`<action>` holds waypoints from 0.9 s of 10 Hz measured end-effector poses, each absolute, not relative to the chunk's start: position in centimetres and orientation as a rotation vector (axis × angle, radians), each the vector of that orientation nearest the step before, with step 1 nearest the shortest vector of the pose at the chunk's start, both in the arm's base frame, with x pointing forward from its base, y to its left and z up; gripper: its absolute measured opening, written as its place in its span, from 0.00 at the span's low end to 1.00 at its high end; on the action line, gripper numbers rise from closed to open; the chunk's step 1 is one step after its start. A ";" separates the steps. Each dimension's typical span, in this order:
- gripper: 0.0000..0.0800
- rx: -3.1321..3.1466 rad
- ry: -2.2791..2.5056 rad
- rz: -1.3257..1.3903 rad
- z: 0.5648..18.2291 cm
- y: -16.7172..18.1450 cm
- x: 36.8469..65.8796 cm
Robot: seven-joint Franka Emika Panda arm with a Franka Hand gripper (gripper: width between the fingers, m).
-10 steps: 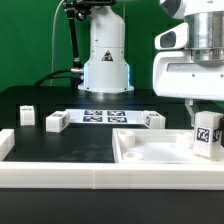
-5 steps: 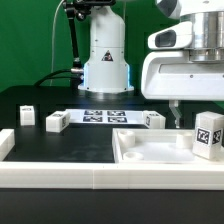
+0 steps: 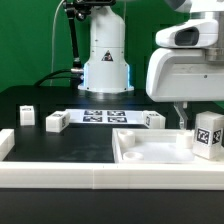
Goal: Assemble one leg
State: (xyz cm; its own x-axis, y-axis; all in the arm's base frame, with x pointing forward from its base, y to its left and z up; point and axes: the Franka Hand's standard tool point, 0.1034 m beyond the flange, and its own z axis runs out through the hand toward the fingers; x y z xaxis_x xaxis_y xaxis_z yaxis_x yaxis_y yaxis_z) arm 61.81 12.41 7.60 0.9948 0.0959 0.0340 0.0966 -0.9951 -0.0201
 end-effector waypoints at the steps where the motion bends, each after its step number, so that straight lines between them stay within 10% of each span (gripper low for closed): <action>1: 0.81 -3.112 -0.222 -0.058 7.8 12.3 62.0; 5: 0.81 -3.099 -0.450 -0.069 8.0 11.9 62.3; 9: 0.36 -3.104 -0.407 -0.067 7.9 11.9 62.3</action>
Offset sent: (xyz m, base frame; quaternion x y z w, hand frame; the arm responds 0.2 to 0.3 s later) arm 0.0021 0.0022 0.0071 0.0205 0.0055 -0.1159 0.9930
